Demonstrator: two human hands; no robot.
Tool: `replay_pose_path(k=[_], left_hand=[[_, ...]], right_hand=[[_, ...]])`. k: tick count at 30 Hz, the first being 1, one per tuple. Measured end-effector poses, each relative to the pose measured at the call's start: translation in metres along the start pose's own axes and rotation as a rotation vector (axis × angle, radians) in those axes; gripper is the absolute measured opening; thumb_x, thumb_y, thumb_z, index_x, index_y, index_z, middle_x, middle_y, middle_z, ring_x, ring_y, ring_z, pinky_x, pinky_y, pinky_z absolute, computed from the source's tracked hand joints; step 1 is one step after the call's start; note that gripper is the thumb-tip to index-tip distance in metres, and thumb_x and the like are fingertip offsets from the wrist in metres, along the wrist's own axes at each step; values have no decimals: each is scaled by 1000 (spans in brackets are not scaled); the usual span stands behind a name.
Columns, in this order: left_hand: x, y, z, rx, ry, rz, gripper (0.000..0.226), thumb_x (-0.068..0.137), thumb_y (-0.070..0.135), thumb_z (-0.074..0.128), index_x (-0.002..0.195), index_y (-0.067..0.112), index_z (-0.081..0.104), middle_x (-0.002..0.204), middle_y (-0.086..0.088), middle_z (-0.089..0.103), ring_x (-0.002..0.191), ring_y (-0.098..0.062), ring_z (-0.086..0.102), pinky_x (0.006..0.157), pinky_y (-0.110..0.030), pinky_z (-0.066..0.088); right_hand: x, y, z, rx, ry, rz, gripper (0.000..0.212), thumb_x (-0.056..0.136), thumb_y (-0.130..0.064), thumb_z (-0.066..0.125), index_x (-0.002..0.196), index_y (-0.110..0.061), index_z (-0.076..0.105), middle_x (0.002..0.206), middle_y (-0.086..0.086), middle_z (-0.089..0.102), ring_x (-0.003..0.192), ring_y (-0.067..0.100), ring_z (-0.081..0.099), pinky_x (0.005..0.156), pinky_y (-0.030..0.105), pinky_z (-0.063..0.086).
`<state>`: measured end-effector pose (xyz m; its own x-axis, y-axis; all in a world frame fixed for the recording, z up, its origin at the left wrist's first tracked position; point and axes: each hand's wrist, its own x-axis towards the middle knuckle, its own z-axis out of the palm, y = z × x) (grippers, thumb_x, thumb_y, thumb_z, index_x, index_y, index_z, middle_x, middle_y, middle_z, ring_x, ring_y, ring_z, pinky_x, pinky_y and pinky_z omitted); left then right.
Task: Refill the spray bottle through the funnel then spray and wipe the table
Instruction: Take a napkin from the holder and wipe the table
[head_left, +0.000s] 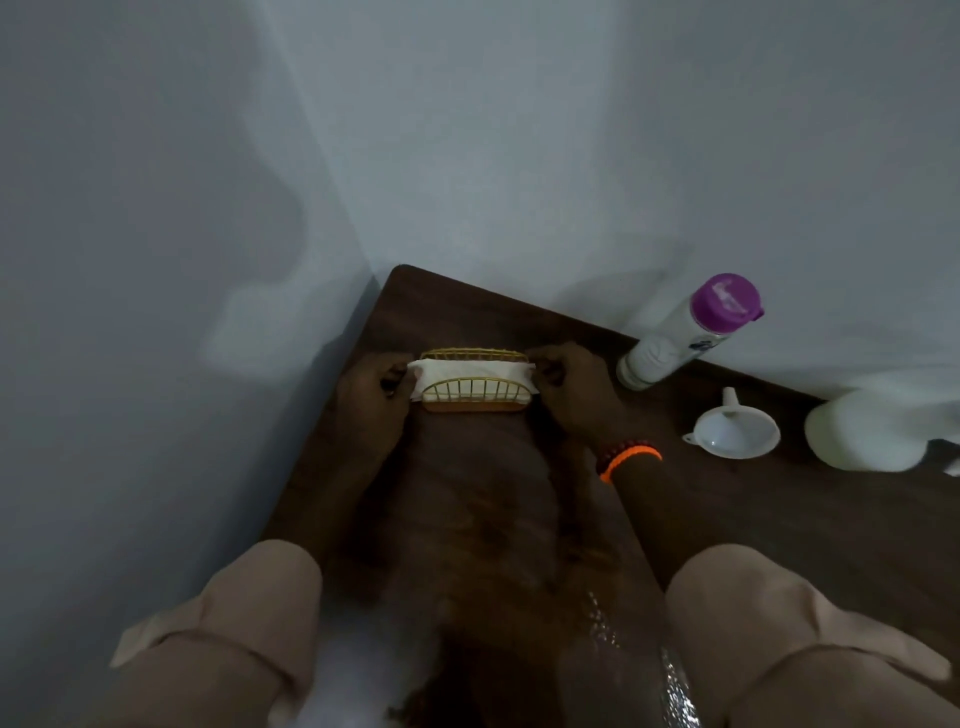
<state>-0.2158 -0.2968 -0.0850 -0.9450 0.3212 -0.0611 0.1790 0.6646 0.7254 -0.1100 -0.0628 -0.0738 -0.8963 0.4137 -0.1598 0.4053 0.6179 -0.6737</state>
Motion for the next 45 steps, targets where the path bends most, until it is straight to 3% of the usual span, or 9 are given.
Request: replay_pose_path(k=[4, 8, 14, 22, 29, 31, 35, 40, 45], left_hand=[[3, -3, -3, 20, -11, 73, 19, 97, 29, 66, 107, 15, 74, 106, -4, 72, 96, -20, 67, 86, -36, 56], [1, -1, -10, 31, -17, 198, 15, 97, 25, 66, 104, 16, 76, 102, 0, 69, 91, -16, 66, 85, -39, 56], [0, 4, -21, 22, -30, 309, 15, 96, 19, 67, 106, 14, 77, 105, -1, 68, 93, -13, 64, 89, -33, 55], [-6, 33, -40, 25, 7, 483, 11, 96, 15, 66, 101, 9, 75, 100, -4, 70, 93, -16, 65, 84, -34, 56], [-10, 70, -57, 14, -99, 585, 13, 97, 24, 65, 106, 17, 71, 105, 2, 72, 98, -10, 65, 82, -37, 59], [-10, 84, -61, 17, -145, 656, 11, 97, 22, 64, 104, 16, 70, 103, 4, 71, 97, -9, 65, 82, -36, 57], [-18, 113, -73, -33, -197, 728, 8, 97, 18, 64, 100, 14, 69, 97, 3, 72, 91, -9, 67, 76, -36, 57], [-28, 126, -93, -187, -131, 600, 9, 100, 22, 62, 102, 16, 68, 92, 0, 70, 88, -14, 70, 69, -39, 61], [-73, 107, -88, -406, -119, 247, 9, 98, 17, 64, 99, 10, 68, 104, -4, 71, 96, -8, 67, 64, -17, 54]], right_hand=[[6, -3, 2, -8, 21, 31, 24, 92, -16, 69, 113, -9, 74, 113, 11, 70, 99, 19, 66, 88, 36, 57], [5, -4, 1, 1, 49, 77, 17, 91, -12, 70, 106, -9, 76, 111, 9, 72, 99, 14, 65, 86, 24, 53], [-1, -3, -2, 28, 71, 97, 17, 89, -12, 71, 106, -15, 76, 113, 4, 72, 108, 18, 64, 95, 34, 55], [-15, -11, -13, 66, 91, 33, 9, 90, -9, 68, 97, -15, 71, 105, 1, 69, 87, 3, 56, 71, 4, 37], [-25, -22, -23, 96, 100, -57, 29, 89, -10, 69, 118, -15, 69, 118, 4, 66, 100, 6, 59, 81, 9, 45], [-25, -32, -26, 85, 65, -157, 38, 86, -15, 73, 123, -23, 69, 119, -1, 65, 107, 9, 60, 88, 19, 50], [-27, -47, -30, 82, -3, -274, 30, 83, -26, 76, 112, -25, 73, 114, -4, 69, 105, 9, 62, 88, 29, 53], [-51, -60, -51, 208, -1, -183, 11, 90, -33, 70, 93, -23, 75, 91, -10, 74, 87, 4, 67, 75, 28, 53], [-111, -61, -72, 324, -42, -144, 10, 92, -18, 71, 96, -11, 76, 92, 1, 76, 83, 6, 69, 71, 20, 54]])
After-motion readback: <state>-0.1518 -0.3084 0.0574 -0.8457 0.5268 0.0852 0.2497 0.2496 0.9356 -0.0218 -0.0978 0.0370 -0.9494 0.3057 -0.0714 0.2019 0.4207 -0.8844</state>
